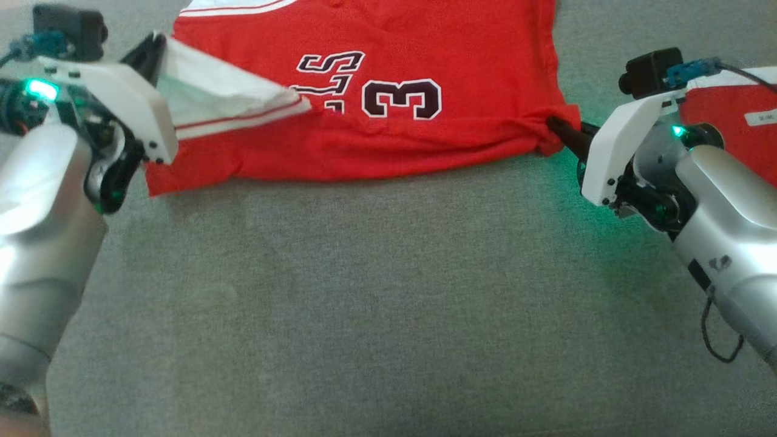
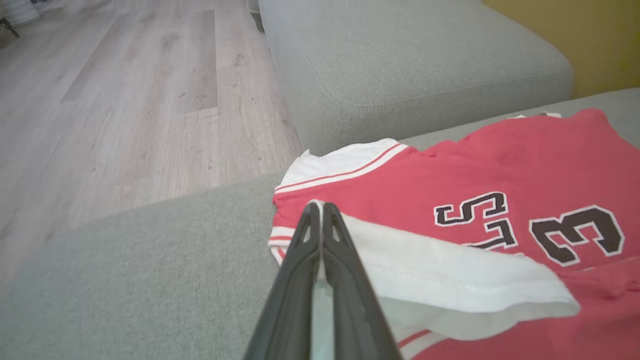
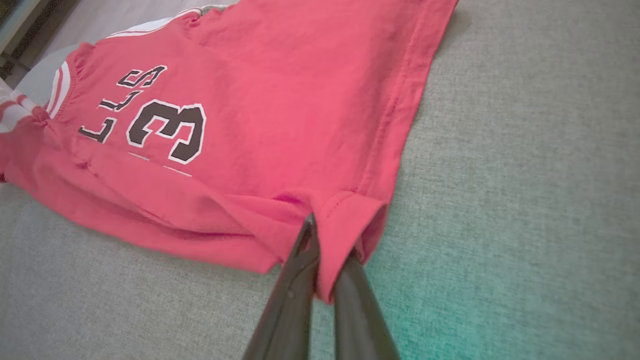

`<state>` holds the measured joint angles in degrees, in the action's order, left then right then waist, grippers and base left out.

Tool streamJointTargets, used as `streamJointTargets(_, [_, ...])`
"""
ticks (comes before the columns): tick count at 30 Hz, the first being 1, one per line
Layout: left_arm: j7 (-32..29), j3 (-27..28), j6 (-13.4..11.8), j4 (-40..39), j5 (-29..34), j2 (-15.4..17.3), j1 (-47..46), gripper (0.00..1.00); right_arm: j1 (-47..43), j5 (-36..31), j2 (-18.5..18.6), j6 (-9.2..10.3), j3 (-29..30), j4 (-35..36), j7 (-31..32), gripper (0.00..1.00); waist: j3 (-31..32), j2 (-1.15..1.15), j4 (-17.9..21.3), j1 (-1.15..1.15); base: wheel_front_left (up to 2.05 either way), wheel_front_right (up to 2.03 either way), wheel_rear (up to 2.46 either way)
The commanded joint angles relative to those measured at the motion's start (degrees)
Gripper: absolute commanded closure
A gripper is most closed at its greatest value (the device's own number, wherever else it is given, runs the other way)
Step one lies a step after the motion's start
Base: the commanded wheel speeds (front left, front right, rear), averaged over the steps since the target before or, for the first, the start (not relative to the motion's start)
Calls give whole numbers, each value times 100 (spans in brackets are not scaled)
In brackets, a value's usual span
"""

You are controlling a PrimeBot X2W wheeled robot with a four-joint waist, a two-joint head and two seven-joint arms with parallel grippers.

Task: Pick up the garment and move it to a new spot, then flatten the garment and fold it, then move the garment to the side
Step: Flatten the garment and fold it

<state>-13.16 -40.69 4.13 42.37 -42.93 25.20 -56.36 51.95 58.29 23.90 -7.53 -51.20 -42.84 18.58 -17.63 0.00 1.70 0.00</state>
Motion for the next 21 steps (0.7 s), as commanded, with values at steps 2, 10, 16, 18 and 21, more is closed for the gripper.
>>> streamJointTargets(2, [136,155,75,86,91,134,-487,100,199,38,-5,4,-22,50,-115,100,-51,0,-14,0,0,0,0])
streamJointTargets(10, [571,38,97,672,263,-88,-804,0,413,115,-117,4,26,-217,-508,0,-159,0,-34,0,0,0,0])
streamJointTargets(16, [1632,263,-49,877,276,-256,-1016,0,550,114,-136,4,117,-369,-1032,0,-56,0,-54,0,0,0,0])
streamJointTargets(18, [2055,407,-130,903,206,-342,-1018,0,581,126,-141,4,239,-370,-1421,0,44,0,-68,0,0,0,0])
streamJointTargets(21, [2439,556,-188,886,121,-410,-966,0,604,119,-157,4,396,-339,-1917,0,168,0,-78,0,0,0,0])
